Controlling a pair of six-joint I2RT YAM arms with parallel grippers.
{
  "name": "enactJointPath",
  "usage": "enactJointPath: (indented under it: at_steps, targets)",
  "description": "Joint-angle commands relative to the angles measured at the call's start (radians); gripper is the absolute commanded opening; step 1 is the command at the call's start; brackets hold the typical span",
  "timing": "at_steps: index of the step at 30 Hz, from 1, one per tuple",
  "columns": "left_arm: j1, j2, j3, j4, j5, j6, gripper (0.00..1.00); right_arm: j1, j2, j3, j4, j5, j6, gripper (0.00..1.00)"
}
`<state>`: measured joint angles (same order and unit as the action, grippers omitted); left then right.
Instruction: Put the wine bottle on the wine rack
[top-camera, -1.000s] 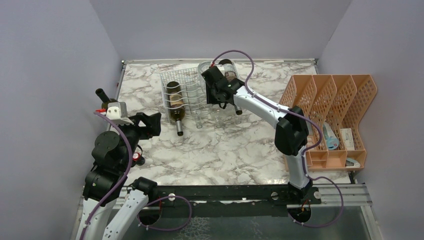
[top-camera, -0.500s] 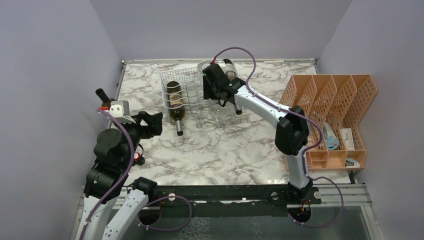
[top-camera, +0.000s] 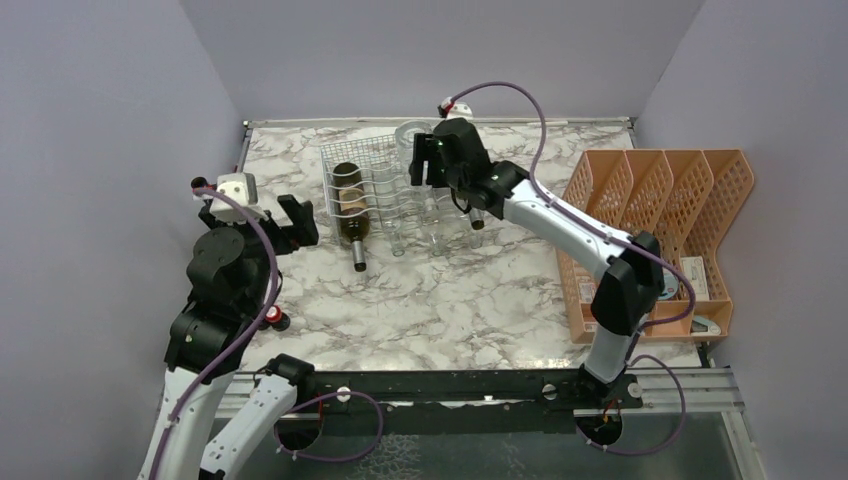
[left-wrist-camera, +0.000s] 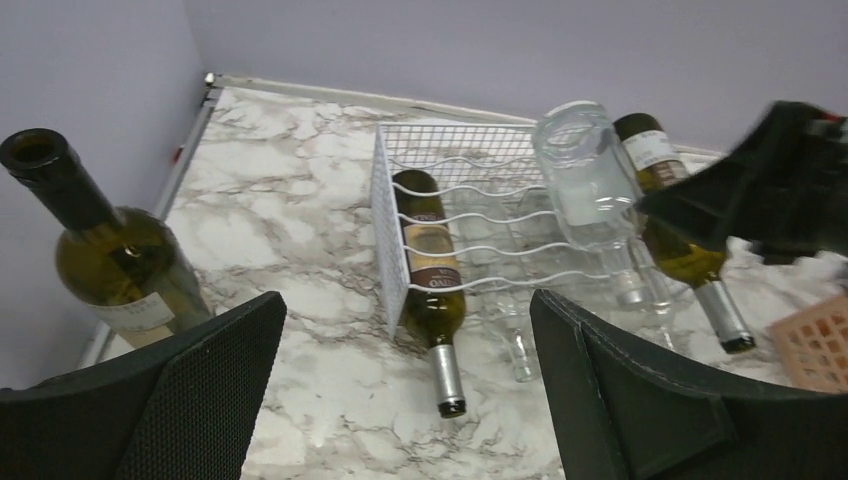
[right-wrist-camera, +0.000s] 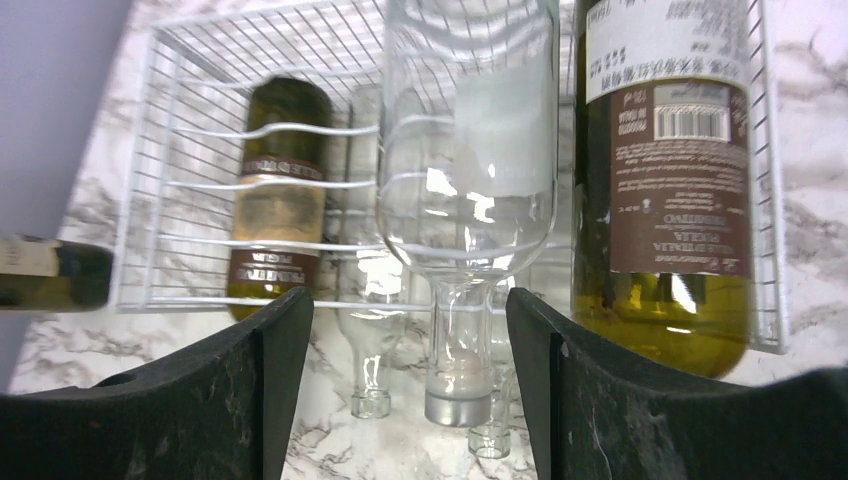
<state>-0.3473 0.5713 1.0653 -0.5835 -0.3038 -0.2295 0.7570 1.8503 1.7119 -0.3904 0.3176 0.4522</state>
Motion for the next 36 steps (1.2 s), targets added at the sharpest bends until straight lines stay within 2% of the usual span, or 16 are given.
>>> enactJointPath:
  at_steps: [1, 8, 14, 18, 22, 28, 36]
  targets:
    - [-0.003, 0.083, 0.027, -0.003, -0.174, 0.072, 0.99, -0.006, -0.164, -0.15, 0.178, -0.058, -0.05, 0.74]
    - [-0.002, 0.206, 0.072, -0.013, -0.402, 0.086, 0.98, -0.005, -0.401, -0.405, 0.27, -0.174, -0.079, 0.74]
    - [0.013, 0.292, 0.107, -0.037, -0.489, 0.068, 0.96, -0.005, -0.563, -0.545, 0.241, -0.3, -0.127, 0.74]
    - [0.077, 0.342, 0.123, -0.026, -0.472, 0.055, 0.96, -0.006, -0.662, -0.618, 0.236, -0.332, -0.15, 0.74]
    - [0.255, 0.404, 0.153, -0.029, -0.339, 0.042, 0.96, -0.005, -0.736, -0.676, 0.251, -0.376, -0.144, 0.74]
    - [0.362, 0.502, 0.199, -0.014, -0.363, 0.024, 0.95, -0.007, -0.796, -0.732, 0.272, -0.393, -0.132, 0.73]
    - [0.521, 0.593, 0.154, 0.065, -0.302, -0.022, 0.73, -0.005, -0.801, -0.746, 0.284, -0.407, -0.133, 0.73]
